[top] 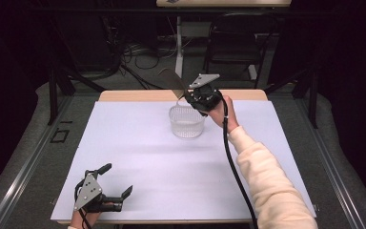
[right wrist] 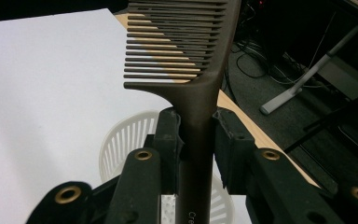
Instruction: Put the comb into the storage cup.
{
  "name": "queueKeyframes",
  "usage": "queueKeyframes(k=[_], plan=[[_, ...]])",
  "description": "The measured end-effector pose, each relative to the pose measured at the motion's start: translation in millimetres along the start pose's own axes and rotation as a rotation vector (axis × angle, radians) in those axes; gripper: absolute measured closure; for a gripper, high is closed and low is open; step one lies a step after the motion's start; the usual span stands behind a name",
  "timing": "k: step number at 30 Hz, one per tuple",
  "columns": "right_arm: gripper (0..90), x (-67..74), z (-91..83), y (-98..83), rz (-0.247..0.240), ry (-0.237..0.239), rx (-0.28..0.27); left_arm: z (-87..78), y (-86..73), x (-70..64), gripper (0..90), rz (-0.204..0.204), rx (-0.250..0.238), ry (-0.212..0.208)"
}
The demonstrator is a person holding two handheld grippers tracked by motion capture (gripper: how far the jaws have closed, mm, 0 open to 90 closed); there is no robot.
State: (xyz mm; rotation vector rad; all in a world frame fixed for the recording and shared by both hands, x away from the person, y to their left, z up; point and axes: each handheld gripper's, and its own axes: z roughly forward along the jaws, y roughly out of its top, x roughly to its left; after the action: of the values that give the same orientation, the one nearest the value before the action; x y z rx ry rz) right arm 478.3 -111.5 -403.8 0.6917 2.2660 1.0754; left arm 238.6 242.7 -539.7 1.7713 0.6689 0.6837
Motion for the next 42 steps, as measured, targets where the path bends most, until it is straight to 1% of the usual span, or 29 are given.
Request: queueKeyframes(k=[12, 14, 22, 26, 31, 38, 42], plan=[[72.4, -0.7, 4.6, -1.2, 0.003, -0.008, -0.036, -0.2, 0.0, -0.1, 0.2, 0.001, 0.001, 0.002], [72.5, -1.0, 5.4, -1.8, 0.005, -0.01, -0.049, -0.3, 0.1, -0.1, 0.2, 0.0, -0.003, 0.002], [72.4, -1.0, 9.9, -2.1, 0.002, -0.024, -0.064, -0.3, 0.1, -0.2, 0.2, 0.001, -0.001, 0.003], [72.5, -0.8, 10.4, -1.8, 0.002, -0.03, -0.084, -0.2, 0.0, -0.1, 0.2, 0.001, -0.001, 0.003], [72.5, -0.7, 13.7, -2.7, 0.003, -0.031, -0.089, -0.4, 0.1, -0.3, 0.2, 0.001, -0.001, 0.002], [72.4, -0.3, 16.8, -3.1, 0.004, -0.035, -0.111, -0.6, 0.0, -0.2, 0.2, -0.002, -0.006, 0.001], [72.4, 0.7, 19.0, -3.0, -0.001, -0.033, -0.111, -0.5, 0.0, -0.1, 0.2, -0.003, -0.005, 0.0]])
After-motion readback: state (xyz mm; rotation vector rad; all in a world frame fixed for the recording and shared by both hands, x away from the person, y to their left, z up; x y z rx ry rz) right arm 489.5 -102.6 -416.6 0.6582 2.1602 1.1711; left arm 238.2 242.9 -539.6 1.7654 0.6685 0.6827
